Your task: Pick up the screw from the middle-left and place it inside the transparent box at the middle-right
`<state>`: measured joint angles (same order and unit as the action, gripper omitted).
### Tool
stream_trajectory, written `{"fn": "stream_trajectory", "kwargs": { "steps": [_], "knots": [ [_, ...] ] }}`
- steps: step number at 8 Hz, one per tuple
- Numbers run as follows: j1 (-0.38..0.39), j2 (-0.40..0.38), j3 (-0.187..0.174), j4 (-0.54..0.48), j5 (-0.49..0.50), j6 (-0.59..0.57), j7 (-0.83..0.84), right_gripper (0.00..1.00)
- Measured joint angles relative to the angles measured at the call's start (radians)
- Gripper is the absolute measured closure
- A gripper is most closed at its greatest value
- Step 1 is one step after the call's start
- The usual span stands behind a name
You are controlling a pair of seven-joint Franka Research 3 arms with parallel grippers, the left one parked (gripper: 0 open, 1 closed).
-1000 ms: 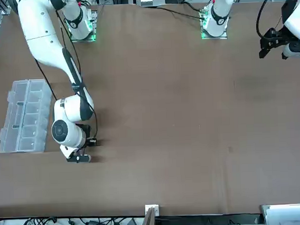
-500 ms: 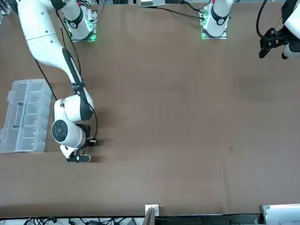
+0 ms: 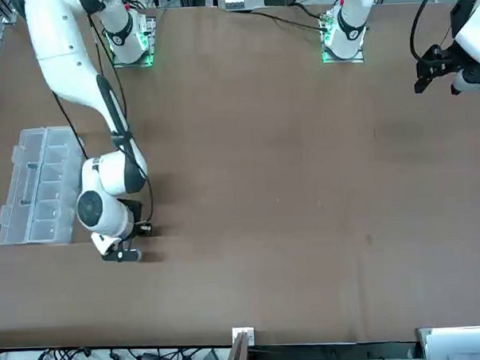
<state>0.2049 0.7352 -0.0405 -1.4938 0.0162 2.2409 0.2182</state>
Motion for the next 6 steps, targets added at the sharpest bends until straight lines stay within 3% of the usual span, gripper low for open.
{"fn": "stream_trajectory", "kwargs": {
  "steps": [3,6],
  "knots": [
    [-0.068,-0.138,-0.003,0.005,0.001,-0.133,-0.013,0.94],
    [-0.168,-0.245,-0.006,0.004,0.0,-0.308,-0.156,0.94]
  ]
}}
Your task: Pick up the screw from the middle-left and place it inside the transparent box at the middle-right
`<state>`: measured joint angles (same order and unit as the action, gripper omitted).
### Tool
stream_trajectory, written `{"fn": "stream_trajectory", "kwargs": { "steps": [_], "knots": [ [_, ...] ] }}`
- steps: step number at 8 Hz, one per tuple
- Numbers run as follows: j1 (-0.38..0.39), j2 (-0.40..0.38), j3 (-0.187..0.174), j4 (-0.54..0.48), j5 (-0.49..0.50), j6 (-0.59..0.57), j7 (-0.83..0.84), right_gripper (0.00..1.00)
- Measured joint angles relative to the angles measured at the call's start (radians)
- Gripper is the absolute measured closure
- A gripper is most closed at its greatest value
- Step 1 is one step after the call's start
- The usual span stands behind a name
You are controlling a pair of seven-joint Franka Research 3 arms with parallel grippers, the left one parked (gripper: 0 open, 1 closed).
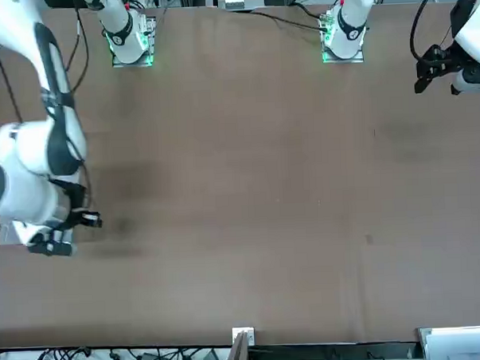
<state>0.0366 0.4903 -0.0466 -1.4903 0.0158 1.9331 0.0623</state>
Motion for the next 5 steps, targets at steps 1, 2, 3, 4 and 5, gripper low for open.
{"fn": "stream_trajectory", "kwargs": {
  "steps": [1,2,3,4,5],
  "knots": [
    [-0.035,-0.017,-0.002,-0.001,-0.001,-0.038,-0.059,0.94],
    [-0.072,-0.025,-0.004,-0.002,-0.002,-0.059,-0.12,0.94],
    [-0.114,-0.029,-0.006,-0.003,-0.002,-0.068,-0.183,0.94],
    [-0.159,-0.029,-0.007,-0.004,-0.003,-0.069,-0.245,0.94],
    [-0.203,-0.029,-0.007,-0.01,-0.003,-0.069,-0.296,0.94]
  ]
}}
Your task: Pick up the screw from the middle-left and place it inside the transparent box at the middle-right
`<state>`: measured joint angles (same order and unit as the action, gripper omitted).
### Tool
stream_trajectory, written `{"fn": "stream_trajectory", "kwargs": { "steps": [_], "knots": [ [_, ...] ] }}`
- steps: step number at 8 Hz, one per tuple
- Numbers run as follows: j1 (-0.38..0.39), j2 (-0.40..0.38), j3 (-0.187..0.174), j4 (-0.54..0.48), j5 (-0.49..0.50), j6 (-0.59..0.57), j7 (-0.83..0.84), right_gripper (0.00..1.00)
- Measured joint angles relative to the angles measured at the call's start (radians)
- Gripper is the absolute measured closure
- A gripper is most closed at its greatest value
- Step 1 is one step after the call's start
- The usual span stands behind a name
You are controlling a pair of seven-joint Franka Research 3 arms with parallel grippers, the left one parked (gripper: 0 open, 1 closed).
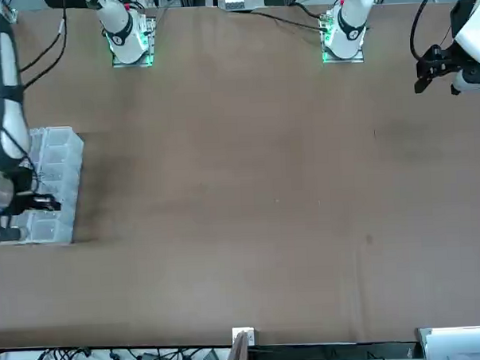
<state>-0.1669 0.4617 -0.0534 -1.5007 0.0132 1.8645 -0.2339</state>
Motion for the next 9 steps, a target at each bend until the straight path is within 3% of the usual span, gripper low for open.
{"fn": "stream_trajectory", "kwargs": {
  "steps": [3,9],
  "knots": [
    [-0.082,0.02,0.0,-0.059,0.0,0.045,-0.103,0.94],
    [-0.12,0.068,0.001,-0.099,0.0,0.125,-0.134,0.94]
  ]
}}
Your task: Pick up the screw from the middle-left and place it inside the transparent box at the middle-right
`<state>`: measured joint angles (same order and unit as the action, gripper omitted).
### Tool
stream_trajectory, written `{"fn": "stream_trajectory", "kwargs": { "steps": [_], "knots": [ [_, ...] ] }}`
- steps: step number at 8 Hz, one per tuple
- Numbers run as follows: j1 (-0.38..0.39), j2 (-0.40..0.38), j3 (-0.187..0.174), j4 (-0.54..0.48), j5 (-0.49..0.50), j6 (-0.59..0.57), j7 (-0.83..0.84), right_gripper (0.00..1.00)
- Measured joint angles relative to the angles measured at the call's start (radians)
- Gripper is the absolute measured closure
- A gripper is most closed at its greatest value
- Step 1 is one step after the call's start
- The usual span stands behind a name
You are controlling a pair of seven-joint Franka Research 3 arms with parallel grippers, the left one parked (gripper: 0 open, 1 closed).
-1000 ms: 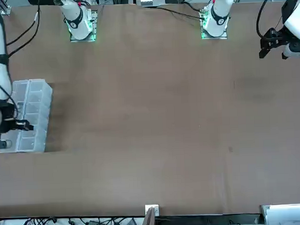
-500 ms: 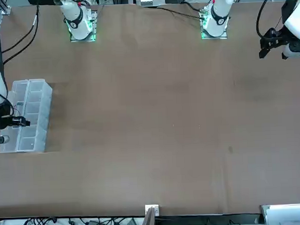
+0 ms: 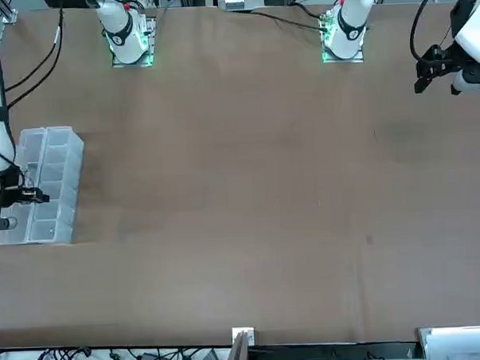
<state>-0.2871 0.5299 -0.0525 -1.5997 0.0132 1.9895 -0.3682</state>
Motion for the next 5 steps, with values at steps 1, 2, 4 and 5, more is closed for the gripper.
{"fn": "stream_trajectory", "kwargs": {
  "steps": [1,2,4,5],
  "knots": [
    [-0.002,0.009,0.0,0.0,0.0,0.002,-0.002,0.91],
    [-0.002,0.013,0.0,0.0,0.0,0.003,-0.005,0.9],
    [-0.002,0.014,0.0,0.0,0.0,0.001,-0.034,0.58],
    [-0.003,0.014,0.0,0.0,0.0,-0.001,-0.046,0.38]
  ]
}}
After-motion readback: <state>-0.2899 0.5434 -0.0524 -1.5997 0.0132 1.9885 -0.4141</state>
